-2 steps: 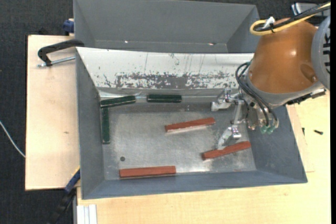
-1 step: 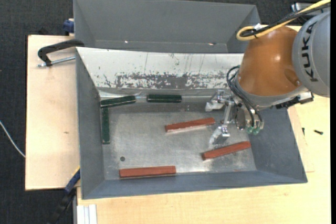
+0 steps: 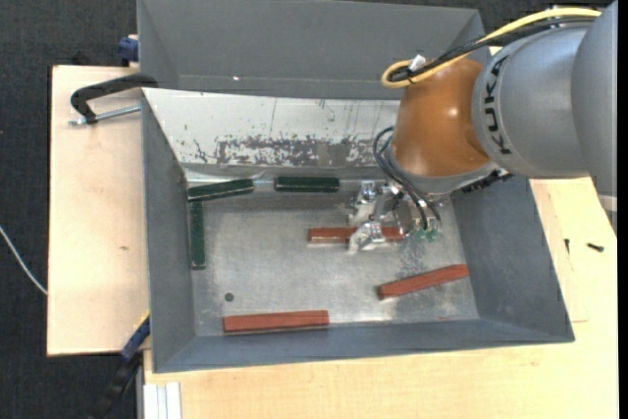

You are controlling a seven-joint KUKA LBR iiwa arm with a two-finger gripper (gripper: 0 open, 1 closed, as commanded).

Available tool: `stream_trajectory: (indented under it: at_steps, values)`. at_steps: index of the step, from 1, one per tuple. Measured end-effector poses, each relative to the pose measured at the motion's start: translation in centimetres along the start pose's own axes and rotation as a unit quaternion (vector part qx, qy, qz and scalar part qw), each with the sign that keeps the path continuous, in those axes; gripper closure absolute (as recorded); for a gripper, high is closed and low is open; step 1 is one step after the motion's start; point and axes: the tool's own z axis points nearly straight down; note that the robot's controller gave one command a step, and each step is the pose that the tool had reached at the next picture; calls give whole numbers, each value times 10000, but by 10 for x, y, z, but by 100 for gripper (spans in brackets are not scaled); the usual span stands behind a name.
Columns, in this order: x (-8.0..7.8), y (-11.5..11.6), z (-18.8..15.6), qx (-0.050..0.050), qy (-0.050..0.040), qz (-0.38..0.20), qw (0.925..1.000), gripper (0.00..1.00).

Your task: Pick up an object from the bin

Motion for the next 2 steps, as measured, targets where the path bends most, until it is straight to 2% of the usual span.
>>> stream_trajectory:
  at_steps: [1, 2]
  values:
    - [0, 0, 0, 1, -3, -1, 10000, 100]
    - [-17, 9, -138, 10, -99, -1089, 9940, 100]
